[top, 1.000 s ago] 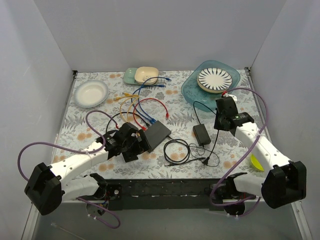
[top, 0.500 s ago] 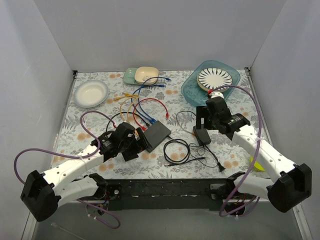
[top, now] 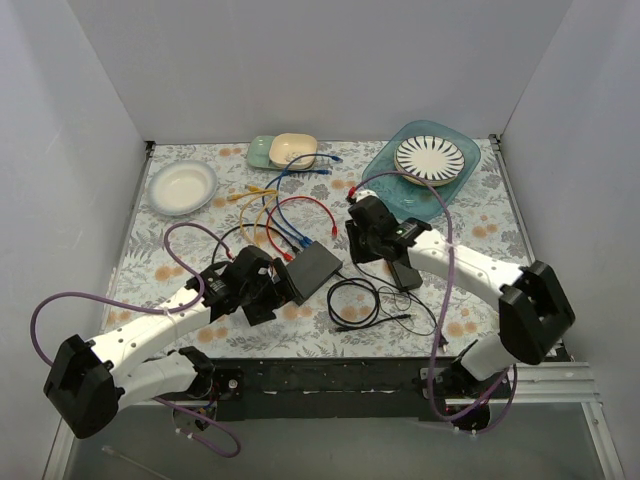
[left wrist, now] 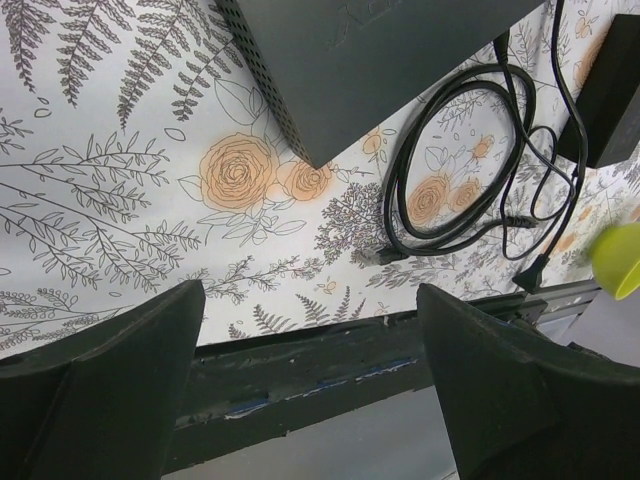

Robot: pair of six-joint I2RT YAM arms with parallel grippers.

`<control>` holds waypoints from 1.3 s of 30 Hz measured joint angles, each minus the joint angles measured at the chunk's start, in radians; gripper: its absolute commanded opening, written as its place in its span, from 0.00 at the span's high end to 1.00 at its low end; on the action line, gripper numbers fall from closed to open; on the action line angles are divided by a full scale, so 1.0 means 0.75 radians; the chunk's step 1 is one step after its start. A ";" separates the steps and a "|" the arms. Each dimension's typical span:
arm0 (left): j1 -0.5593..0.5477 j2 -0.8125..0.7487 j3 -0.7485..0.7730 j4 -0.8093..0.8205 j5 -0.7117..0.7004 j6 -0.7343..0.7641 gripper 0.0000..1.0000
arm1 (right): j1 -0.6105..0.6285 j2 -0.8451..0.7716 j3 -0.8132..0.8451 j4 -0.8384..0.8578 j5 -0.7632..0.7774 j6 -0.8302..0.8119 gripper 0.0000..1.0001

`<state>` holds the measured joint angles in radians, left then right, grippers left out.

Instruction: Pull the plug from the switch port

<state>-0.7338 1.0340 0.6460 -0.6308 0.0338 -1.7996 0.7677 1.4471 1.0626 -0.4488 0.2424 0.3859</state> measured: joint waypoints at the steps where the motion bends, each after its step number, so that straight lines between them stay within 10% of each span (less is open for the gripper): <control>1: 0.000 0.000 -0.001 -0.002 0.000 -0.010 0.19 | 0.000 0.066 0.030 0.016 -0.017 0.005 0.85; 2: -0.001 -0.001 -0.001 -0.005 -0.001 -0.022 0.21 | 0.000 0.125 0.062 0.026 -0.028 0.003 0.98; 17: -0.002 -0.025 -0.056 -0.150 -0.175 -0.240 0.44 | -0.144 0.768 0.556 0.024 -0.154 0.042 0.99; 39: 0.006 0.371 0.015 -0.023 -0.129 -0.260 0.38 | 0.128 0.446 0.026 0.190 -0.216 0.047 0.99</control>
<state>-0.7292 1.3125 0.6575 -0.6479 -0.0631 -1.9945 0.8639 1.7817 1.0824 -0.3065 0.0807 0.4213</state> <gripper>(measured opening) 0.597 0.020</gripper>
